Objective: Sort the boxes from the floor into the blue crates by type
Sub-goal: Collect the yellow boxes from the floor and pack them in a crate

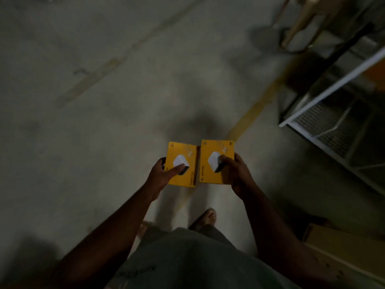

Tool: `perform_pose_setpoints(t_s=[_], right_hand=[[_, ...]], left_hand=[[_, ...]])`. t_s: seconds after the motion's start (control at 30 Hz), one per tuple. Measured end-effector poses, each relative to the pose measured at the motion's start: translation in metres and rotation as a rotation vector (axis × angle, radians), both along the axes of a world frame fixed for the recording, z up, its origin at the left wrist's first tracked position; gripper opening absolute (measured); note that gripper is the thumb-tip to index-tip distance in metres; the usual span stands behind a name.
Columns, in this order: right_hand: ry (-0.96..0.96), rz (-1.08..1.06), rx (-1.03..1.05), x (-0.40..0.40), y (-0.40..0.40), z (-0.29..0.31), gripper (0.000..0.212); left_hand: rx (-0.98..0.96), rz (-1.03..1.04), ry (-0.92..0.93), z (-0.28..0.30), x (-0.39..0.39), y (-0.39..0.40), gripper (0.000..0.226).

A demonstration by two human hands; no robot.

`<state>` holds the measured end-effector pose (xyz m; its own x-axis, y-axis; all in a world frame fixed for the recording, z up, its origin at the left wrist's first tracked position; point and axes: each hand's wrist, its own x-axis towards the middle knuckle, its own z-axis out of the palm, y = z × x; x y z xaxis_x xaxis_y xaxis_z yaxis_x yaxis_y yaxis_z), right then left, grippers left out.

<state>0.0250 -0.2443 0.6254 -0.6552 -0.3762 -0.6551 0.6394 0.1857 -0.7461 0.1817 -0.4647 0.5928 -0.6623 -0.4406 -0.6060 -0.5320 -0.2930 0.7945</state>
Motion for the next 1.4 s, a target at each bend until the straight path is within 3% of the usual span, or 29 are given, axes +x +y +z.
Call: perform_pose_setpoints(t_s=[0.17,0.37,0.57,0.7,0.83,0.97,1.1,1.4], right_hand=[[0.047,-0.264,0.044,-0.06,0.104,0.026,0.055],[0.082,-0.573,0.011,-0.111,0.207,0.044,0.038],[0.113,-0.809,-0.032,-0.171,0.282,0.054,0.037],[0.135,-0.92,-0.014,-0.226,0.322,0.059,0.039],[0.165,-1.033,0.005,-0.282,0.355,0.075,0.039],[0.22,-1.136,-0.019,-0.327,0.391,0.103,0.036],[0.309,-1.239,-0.045,-0.376,0.442,0.132,0.034],[0.591,-1.214,-0.098,-0.496,0.633,0.199,0.039]], left_hand=[[0.022,-0.132,0.086,0.024,-0.115,0.074,0.078],[0.03,-0.387,0.148,0.054,-0.249,0.169,0.068],[0.054,-0.637,0.214,0.062,-0.367,0.261,0.037],[0.092,-0.778,0.228,0.067,-0.449,0.308,0.05],[0.111,-0.85,0.208,0.08,-0.533,0.348,0.061],[0.099,-0.932,0.249,0.11,-0.609,0.4,0.059],[0.093,-0.956,0.335,0.149,-0.668,0.469,0.039],[0.057,-0.899,0.635,0.229,-0.782,0.659,0.044]])
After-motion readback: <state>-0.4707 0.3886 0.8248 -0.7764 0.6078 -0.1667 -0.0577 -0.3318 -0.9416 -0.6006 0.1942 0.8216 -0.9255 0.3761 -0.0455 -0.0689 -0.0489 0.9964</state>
